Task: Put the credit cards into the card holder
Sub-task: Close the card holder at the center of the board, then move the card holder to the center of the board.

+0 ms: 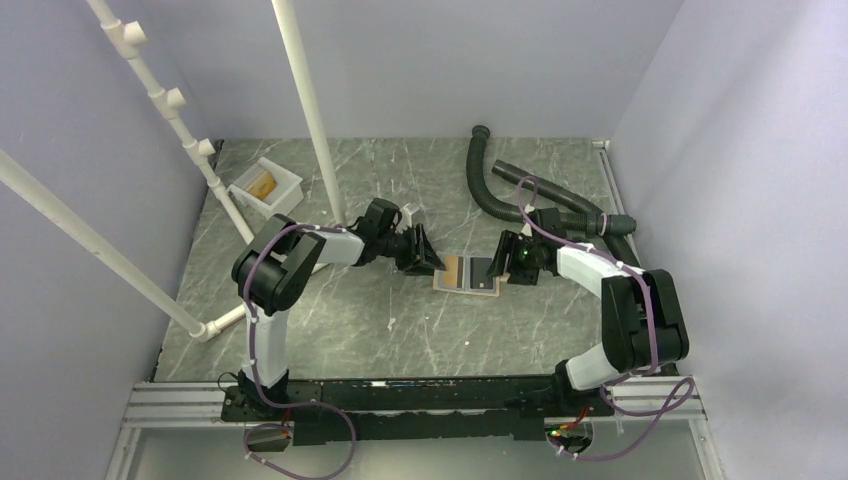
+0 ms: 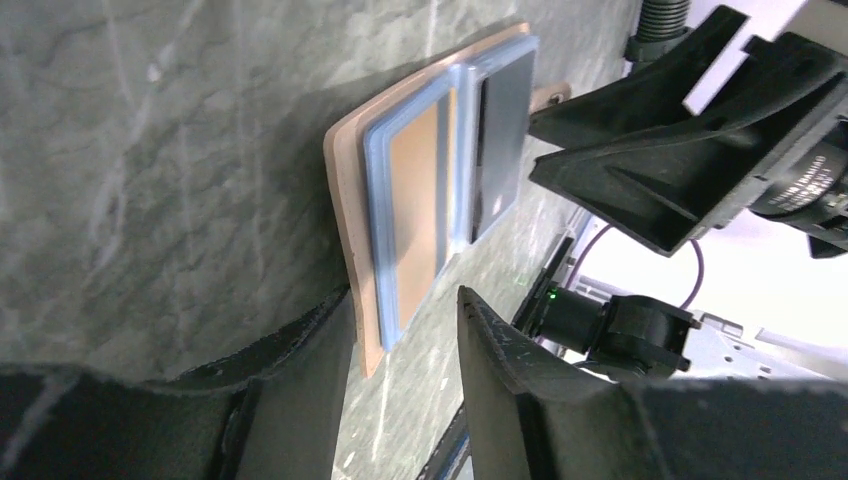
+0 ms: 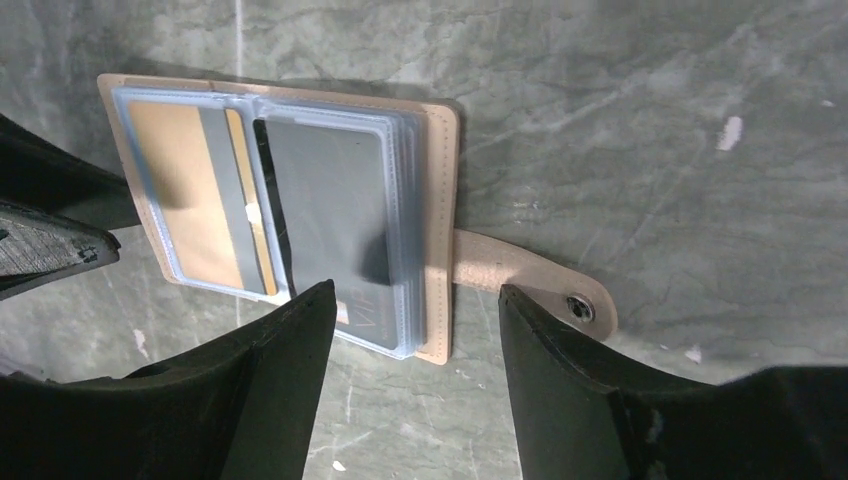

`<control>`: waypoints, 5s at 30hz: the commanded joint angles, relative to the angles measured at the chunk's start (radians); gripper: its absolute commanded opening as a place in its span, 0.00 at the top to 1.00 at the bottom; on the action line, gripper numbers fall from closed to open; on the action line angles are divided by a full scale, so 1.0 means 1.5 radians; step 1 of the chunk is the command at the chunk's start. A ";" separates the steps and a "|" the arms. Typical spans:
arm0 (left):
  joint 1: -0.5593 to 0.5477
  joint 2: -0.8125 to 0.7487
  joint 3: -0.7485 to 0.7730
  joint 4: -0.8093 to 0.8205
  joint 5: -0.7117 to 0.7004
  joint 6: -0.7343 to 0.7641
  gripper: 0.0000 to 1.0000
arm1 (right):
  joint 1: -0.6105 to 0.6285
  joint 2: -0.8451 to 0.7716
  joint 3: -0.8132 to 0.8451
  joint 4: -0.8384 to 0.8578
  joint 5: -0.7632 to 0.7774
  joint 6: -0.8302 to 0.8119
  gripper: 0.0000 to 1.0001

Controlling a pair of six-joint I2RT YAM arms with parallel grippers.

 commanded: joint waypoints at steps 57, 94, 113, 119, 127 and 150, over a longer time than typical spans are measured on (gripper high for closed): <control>-0.116 0.113 0.217 -0.204 -0.057 0.054 1.00 | -0.071 -0.046 -0.021 0.030 -0.125 0.002 1.00; -0.132 0.109 0.201 -0.217 -0.106 0.048 1.00 | -0.003 0.074 0.031 0.138 -0.219 0.043 1.00; -0.131 0.104 0.200 -0.222 -0.111 0.053 1.00 | 0.019 0.153 0.078 0.048 -0.150 0.029 1.00; -0.132 0.100 0.195 -0.221 -0.115 0.053 1.00 | 0.023 0.188 0.102 0.010 -0.097 0.035 1.00; -0.132 0.098 0.196 -0.221 -0.112 0.056 1.00 | 0.025 0.229 0.103 -0.020 -0.014 0.050 1.00; -0.120 -0.369 0.022 -0.295 -0.050 0.248 0.31 | 0.239 0.082 0.215 -0.100 0.204 -0.045 0.21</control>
